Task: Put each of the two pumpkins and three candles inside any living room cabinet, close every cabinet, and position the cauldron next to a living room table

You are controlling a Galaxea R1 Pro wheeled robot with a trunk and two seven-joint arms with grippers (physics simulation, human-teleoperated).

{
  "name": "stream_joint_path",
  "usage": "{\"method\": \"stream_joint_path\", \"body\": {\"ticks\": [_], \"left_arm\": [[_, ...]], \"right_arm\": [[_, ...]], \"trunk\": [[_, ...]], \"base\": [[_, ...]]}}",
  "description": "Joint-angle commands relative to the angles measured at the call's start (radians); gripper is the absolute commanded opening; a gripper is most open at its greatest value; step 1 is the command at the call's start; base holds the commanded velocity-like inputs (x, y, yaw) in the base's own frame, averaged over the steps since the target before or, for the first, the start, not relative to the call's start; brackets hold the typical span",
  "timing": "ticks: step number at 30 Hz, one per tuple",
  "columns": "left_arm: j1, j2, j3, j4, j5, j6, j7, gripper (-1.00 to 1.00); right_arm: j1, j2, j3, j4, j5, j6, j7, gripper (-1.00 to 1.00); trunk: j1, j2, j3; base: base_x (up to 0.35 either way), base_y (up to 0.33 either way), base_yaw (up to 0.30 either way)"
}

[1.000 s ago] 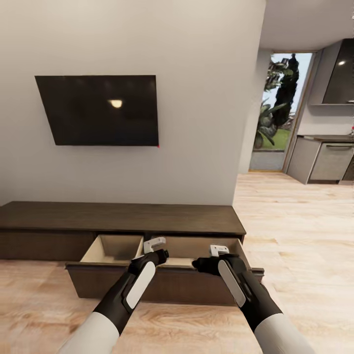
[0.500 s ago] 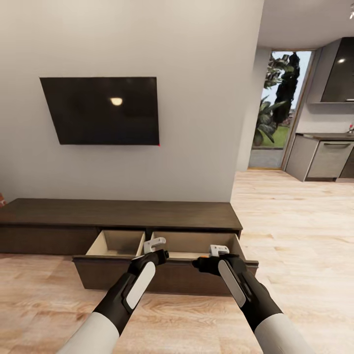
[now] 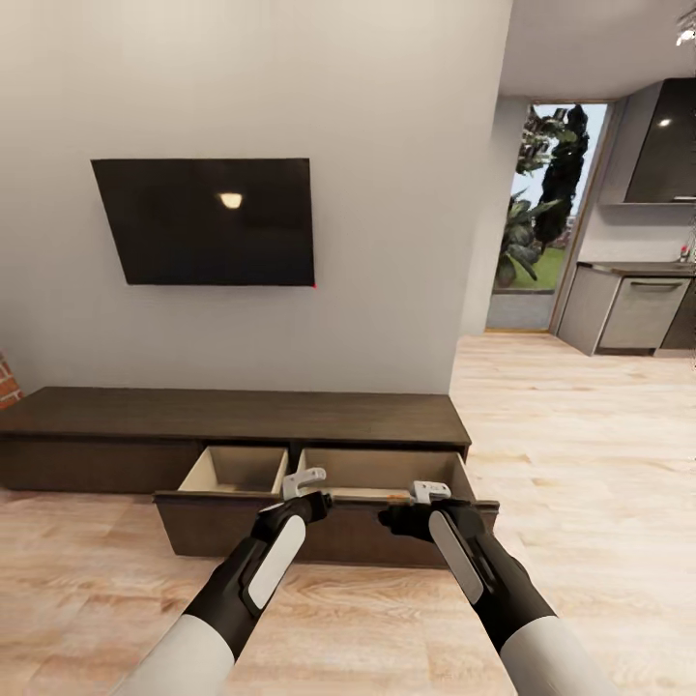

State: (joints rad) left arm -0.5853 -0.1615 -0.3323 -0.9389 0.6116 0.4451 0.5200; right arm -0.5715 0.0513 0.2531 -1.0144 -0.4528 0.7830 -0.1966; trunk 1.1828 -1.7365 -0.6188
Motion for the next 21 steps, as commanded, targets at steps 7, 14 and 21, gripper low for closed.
{"method": "stream_joint_path", "body": {"ticks": [7,14,21], "left_arm": [[0.001,0.002,-0.003,0.004,0.008,0.000,0.012,1.00],[0.002,0.002,-0.004,0.008,0.008,0.000,0.010,1.00],[0.007,0.002,-0.017,0.008,0.008,-0.003,0.005,1.00]], "right_arm": [[-0.001,-0.001,0.001,-0.001,-0.010,0.002,-0.010,1.00],[-0.001,-0.001,0.001,-0.001,-0.010,0.001,-0.009,1.00],[-0.001,-0.001,0.001,-0.001,-0.010,0.001,-0.009,1.00]], "trunk": [[-0.001,-0.001,-0.001],[-0.001,-0.001,-0.001],[-0.001,-0.001,-0.001]], "base": [[-0.291,0.000,0.000],[-0.215,-0.122,0.000],[-0.077,-0.068,0.000]]}}
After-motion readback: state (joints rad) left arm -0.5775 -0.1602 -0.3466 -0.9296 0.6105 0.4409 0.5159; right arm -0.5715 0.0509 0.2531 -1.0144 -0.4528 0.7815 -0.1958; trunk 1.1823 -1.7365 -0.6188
